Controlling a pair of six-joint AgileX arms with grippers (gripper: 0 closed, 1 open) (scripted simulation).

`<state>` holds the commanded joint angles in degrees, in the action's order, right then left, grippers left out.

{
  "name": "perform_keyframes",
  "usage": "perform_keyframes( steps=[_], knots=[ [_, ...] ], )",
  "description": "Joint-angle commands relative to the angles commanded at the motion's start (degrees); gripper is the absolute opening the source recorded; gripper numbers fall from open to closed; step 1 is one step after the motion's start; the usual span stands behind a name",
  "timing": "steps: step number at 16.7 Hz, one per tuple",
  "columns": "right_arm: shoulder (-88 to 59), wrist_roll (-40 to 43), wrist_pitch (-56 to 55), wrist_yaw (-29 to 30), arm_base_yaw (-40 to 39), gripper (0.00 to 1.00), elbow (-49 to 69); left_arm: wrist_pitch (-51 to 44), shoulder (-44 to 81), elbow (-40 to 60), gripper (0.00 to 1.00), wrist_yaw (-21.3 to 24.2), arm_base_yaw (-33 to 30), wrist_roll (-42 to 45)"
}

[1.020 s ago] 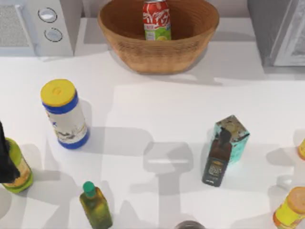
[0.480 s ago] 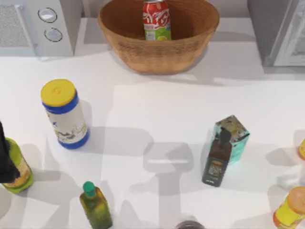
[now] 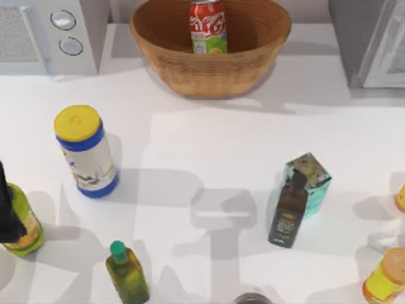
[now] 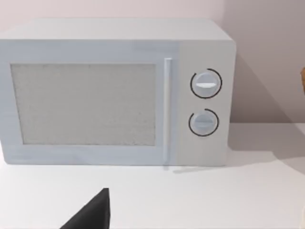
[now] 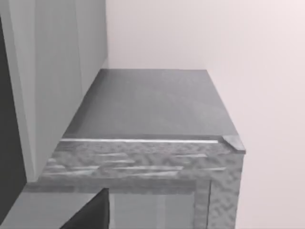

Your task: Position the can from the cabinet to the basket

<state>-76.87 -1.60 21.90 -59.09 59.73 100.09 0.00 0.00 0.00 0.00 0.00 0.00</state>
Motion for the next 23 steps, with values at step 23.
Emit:
perform_keyframes(
  steps=[23],
  knots=[
    [1.6, 0.9, 3.0, 78.2, -78.4, 1.0, 0.4, 0.0, 0.0, 0.0, 1.0, 0.0, 0.0, 0.0]
  ],
)
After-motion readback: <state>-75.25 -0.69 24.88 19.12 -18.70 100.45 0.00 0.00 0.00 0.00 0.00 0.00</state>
